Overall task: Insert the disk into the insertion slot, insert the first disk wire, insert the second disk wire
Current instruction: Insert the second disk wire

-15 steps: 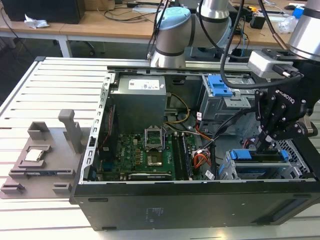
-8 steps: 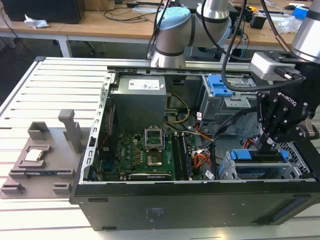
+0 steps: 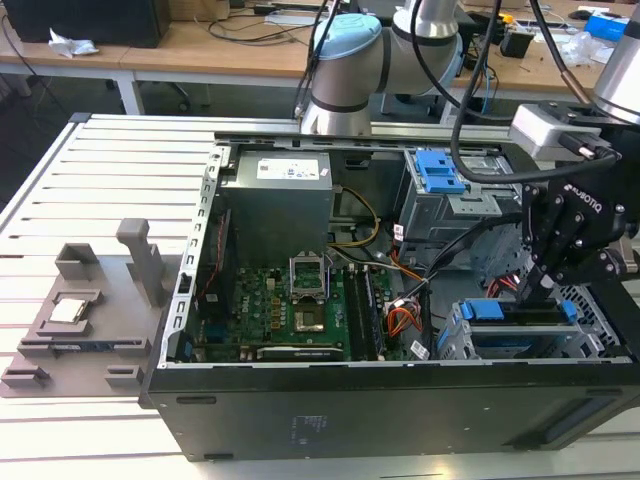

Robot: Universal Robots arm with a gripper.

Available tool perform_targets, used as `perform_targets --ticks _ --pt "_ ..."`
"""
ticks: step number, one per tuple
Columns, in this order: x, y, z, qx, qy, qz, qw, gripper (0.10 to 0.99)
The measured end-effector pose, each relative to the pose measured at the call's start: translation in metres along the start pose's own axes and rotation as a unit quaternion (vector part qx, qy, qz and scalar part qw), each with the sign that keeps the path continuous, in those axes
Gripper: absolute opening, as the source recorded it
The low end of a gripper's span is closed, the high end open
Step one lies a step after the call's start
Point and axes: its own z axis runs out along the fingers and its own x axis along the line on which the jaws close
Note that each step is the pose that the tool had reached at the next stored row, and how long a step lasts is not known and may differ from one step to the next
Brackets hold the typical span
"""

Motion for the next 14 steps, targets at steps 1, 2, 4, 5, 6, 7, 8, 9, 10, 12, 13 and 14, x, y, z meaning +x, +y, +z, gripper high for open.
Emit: perform_targets --ticks 1,2,4,5,6,7,8,9,10,12,13,14 --pt "0.0002 0.0001 -0.0014 0.0001 -0.0002 0.0 1.0 0.106" --pt "0.0005 0.0002 -0.0031 0.0 0.0001 0.001 1.0 0.106" --pt "0.001 0.0003 -0.0032 -0.0003 -0.0001 0.002 1.0 0.106" --pt "0.0009 0.0003 -0.0019 -0.0013 -0.0008 0.008 1.0 0.106" --pt "0.0008 0.0002 -0.0009 -0.0022 -0.0012 0.012 0.9999 0.106" --pt "0.0007 0.0001 -0.0002 -0.0026 -0.0015 0.014 0.9999 0.106" --pt "0.0007 0.0001 0.0 -0.0027 -0.0015 0.015 0.9999 0.106" --pt "0.0007 -0.0002 0.0002 -0.0028 -0.0016 0.015 0.9999 0.106" --pt "0.0006 -0.0005 0.0006 -0.0028 -0.0018 0.015 0.9999 0.106" --pt "0.0006 -0.0006 0.0014 -0.003 -0.0021 0.017 0.9999 0.106" --pt "0.0012 -0.0006 0.0018 -0.0032 -0.0024 0.018 0.9998 0.106" --pt "0.0019 -0.0005 0.0023 -0.0034 -0.0029 0.019 0.9998 0.106"
